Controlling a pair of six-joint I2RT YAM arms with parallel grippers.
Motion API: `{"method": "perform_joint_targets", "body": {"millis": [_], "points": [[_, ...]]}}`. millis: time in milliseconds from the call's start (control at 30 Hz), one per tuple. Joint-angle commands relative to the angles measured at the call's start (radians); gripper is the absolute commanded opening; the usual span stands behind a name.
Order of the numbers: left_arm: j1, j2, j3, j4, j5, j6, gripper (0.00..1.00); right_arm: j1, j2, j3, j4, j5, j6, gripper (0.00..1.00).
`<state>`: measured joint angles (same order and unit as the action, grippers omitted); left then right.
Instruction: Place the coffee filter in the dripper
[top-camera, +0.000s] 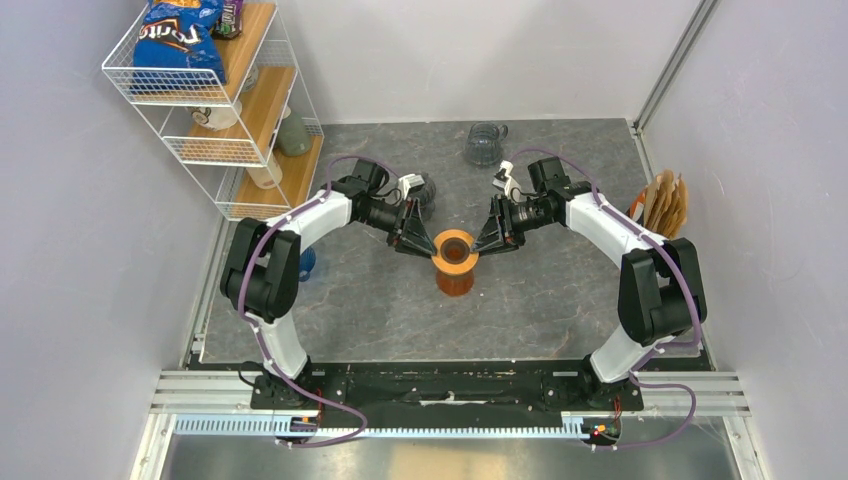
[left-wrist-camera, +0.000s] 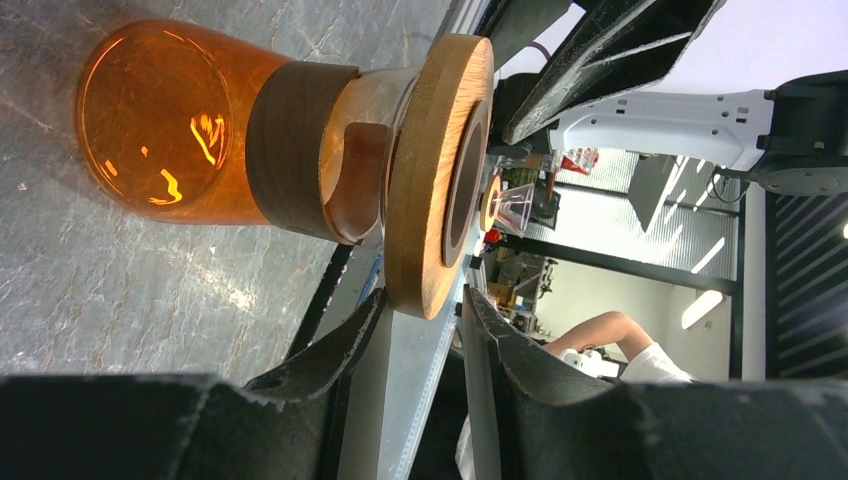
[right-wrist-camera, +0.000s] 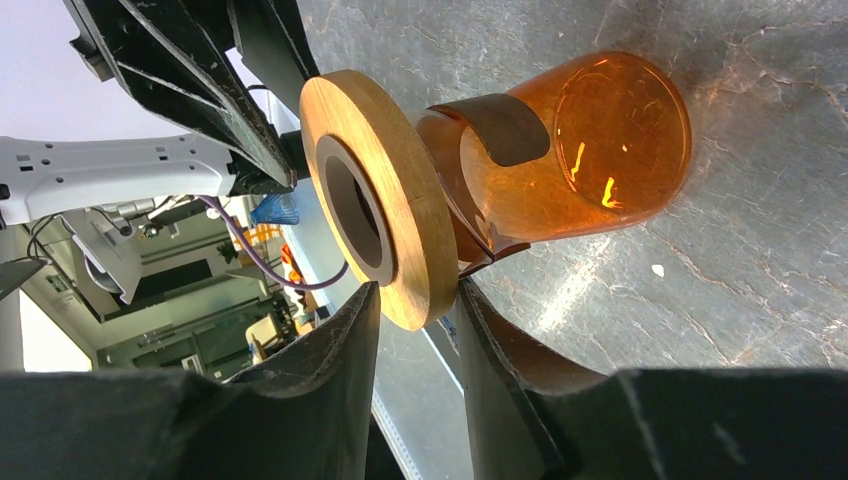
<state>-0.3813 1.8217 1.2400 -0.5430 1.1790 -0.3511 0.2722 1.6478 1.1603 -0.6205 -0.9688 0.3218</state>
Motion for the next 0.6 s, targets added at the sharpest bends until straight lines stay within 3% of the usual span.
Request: {"method": "perform_joint_targets", "body": {"millis": [0, 567], "points": [[-0.01, 0.011, 0.05, 0.028, 0.002, 0.009, 0.38, 0.007, -0.018, 0.038, 0.021, -0.01, -0.006, 0.41], [-0.027, 0.033, 0.062, 0.028, 0.011, -0.004, 0.36, 0.005, -0.022, 0.052, -0.031, -0.003, -0.037, 0.39]]}}
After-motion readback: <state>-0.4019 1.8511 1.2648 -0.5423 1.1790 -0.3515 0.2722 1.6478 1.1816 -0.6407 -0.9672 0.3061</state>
